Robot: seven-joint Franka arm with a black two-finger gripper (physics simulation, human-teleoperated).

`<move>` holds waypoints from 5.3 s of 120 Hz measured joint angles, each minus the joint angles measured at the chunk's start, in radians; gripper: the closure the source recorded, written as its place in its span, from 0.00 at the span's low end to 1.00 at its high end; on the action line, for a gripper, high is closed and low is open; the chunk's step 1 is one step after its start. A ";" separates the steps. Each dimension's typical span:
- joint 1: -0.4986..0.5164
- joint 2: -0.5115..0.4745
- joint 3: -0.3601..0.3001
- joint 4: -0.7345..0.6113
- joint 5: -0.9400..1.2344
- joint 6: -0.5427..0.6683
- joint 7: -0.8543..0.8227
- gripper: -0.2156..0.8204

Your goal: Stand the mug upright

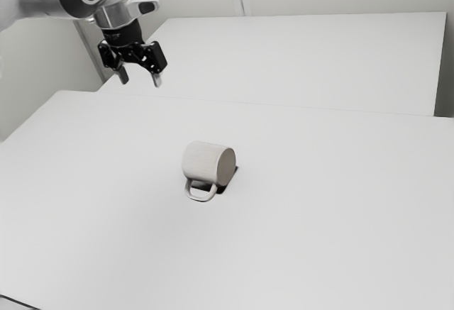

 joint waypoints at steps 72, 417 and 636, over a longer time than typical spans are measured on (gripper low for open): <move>0.093 0.140 0.009 0.020 -0.148 0.013 0.061 0.21; 0.067 -0.134 -0.076 -0.488 -0.385 0.312 0.704 0.96; 0.083 -0.245 -0.113 -0.761 -0.034 0.679 0.273 0.29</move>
